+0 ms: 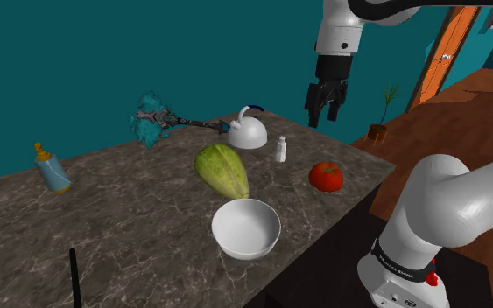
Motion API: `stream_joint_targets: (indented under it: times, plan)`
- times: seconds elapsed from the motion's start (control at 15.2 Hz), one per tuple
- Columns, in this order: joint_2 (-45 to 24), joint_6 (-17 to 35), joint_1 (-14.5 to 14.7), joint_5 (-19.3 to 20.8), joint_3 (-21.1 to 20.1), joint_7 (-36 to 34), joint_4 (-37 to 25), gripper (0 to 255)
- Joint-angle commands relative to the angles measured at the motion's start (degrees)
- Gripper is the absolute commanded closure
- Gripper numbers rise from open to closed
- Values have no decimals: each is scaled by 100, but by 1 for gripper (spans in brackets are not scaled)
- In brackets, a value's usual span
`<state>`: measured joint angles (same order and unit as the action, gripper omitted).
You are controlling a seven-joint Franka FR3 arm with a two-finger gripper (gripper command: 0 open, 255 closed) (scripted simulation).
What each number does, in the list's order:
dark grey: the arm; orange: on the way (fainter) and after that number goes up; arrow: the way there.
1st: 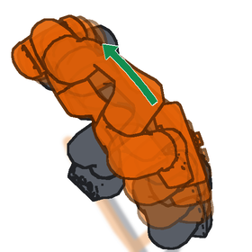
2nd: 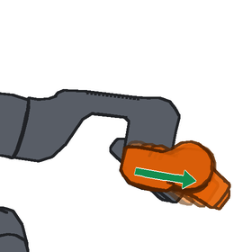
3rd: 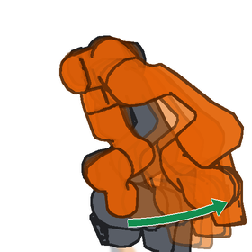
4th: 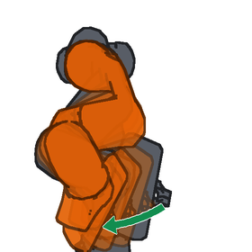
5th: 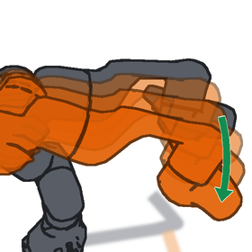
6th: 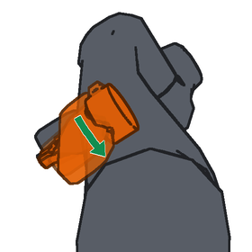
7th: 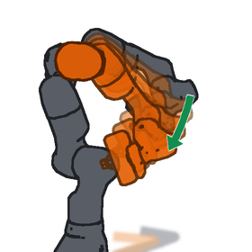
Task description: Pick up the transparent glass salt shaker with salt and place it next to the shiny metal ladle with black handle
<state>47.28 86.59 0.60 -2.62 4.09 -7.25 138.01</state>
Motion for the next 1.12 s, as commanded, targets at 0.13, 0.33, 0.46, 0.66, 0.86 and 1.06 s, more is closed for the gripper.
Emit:
stream_joint_targets:
  times: [0.13,0.33,0.46,0.66,0.86,1.06]
  plan:
    - [-61,441,-61,122,154,180,241,0]
    - [-230,1126,-153,284,396,448,544,0]
    - [-396,1595,-206,377,567,625,704,0]
    - [-725,2313,-269,484,836,897,878,0]
    - [-1146,3038,-302,534,1118,1187,966,0]
    - [-1648,3754,-286,506,1420,1507,968,0]
